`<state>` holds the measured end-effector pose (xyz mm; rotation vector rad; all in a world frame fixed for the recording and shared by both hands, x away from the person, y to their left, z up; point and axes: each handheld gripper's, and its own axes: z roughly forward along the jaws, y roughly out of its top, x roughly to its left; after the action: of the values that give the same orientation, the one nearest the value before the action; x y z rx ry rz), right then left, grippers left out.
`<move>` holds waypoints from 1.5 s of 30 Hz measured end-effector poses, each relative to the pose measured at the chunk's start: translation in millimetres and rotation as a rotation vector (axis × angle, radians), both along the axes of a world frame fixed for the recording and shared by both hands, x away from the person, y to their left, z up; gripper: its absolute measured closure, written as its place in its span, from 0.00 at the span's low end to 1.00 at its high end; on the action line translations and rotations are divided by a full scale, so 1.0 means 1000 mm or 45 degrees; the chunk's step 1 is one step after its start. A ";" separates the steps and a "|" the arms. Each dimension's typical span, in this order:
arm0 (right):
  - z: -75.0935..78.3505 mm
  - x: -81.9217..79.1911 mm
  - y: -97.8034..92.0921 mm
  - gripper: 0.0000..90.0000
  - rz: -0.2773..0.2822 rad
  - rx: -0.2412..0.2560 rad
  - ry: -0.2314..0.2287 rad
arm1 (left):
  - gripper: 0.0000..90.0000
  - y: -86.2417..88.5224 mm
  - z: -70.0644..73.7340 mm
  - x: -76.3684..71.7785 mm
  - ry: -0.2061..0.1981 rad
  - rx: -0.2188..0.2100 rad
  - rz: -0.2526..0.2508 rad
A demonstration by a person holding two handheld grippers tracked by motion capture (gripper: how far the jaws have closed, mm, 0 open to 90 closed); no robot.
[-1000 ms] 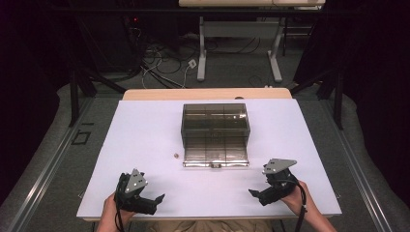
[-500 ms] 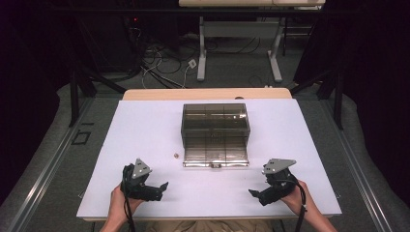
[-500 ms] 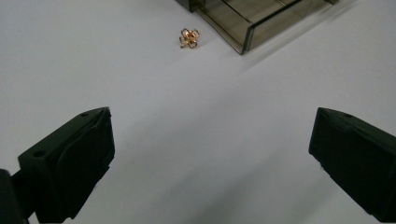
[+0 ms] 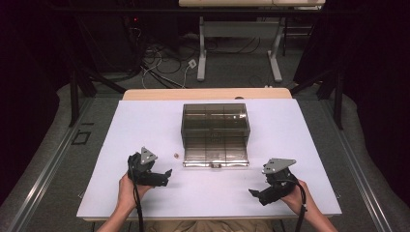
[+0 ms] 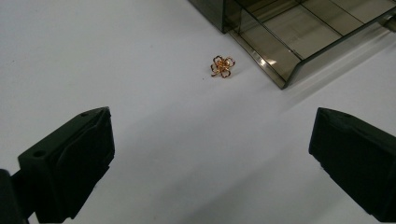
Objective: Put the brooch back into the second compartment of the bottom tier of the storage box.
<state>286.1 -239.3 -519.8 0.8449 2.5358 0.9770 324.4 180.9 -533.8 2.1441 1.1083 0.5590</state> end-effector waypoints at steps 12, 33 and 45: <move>0.000 0.000 0.000 0.00 0.003 0.003 0.006 | 0.02 -0.009 -0.003 0.022 -0.012 0.009 0.004; 0.000 0.001 0.001 0.00 0.010 0.003 0.001 | 0.31 -0.025 -0.009 0.050 0.039 0.001 -0.044; 0.000 0.001 0.001 0.00 0.007 -0.002 0.004 | 0.54 -0.034 -0.015 0.060 0.063 0.008 -0.101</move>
<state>287.3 -238.5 -520.1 0.8397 2.5426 0.9766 384.0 147.0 -548.6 2.2077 1.0439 0.4761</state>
